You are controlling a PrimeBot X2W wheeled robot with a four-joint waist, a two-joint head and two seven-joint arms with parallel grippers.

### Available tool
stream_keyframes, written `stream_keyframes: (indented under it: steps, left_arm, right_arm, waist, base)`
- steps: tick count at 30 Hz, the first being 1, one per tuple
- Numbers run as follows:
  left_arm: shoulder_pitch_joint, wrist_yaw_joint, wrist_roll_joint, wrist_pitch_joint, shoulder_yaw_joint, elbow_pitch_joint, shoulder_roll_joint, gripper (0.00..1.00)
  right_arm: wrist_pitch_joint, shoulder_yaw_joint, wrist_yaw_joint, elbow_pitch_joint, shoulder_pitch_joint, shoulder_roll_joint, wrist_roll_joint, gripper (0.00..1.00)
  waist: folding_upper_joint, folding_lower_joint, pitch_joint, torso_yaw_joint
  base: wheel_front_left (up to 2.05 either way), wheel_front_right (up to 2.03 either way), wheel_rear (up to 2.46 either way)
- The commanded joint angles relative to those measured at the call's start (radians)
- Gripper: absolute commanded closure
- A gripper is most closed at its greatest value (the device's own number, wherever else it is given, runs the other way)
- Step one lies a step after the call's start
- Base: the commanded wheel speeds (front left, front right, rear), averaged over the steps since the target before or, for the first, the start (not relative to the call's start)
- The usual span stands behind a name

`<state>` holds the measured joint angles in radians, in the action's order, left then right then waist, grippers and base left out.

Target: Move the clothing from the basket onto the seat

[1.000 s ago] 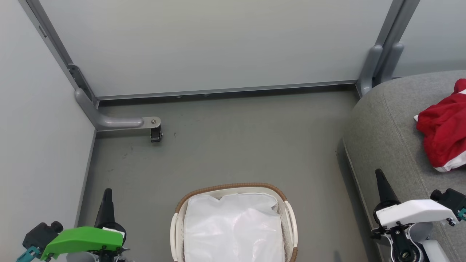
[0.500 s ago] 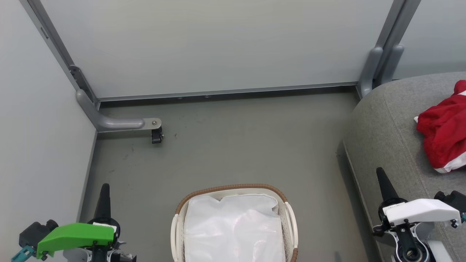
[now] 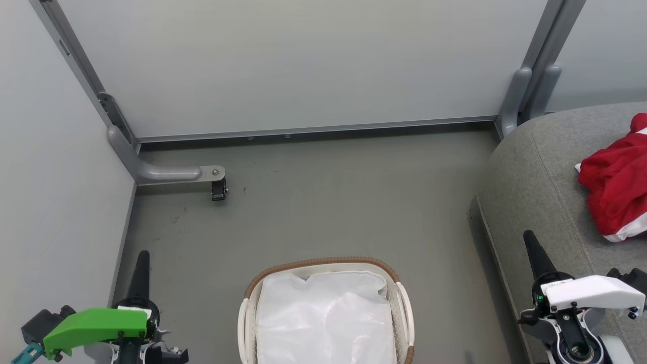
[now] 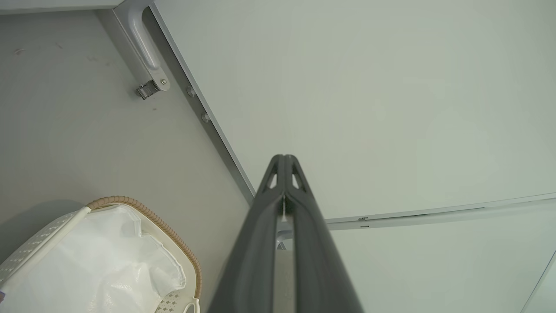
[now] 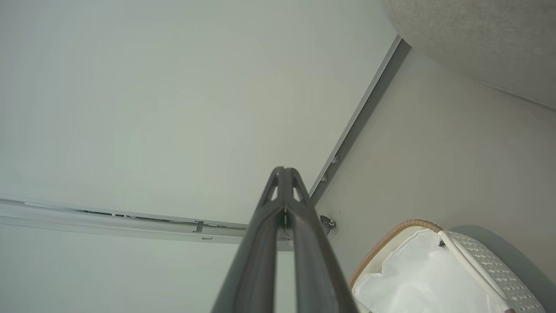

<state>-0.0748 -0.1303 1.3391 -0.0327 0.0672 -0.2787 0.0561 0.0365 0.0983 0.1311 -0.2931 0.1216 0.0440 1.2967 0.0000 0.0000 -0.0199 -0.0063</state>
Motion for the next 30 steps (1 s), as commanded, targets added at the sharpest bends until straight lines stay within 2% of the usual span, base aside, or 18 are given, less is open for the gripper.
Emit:
stream_keyframes:
  steps: [1, 30]
  left_arm:
    - [-0.027, -0.001, 0.027, -0.006, 0.008, 0.010, 0.001, 1.00]
    - [-0.039, -0.001, 0.228, -0.067, 0.040, 0.032, -0.003, 1.00]
  right_arm:
    - [0.008, 0.004, 0.000, 0.013, -0.006, 0.007, 0.025, 1.00]
    - [0.067, 0.015, -0.001, 0.044, -0.015, 0.009, 0.261, 1.00]
  waist:
    - [0.0000, 0.0000, 0.001, 0.000]
    - [0.0000, 0.0000, 0.013, 0.005]
  base:
    - [0.00, 0.00, 0.00]
    - [0.00, 0.00, 0.00]
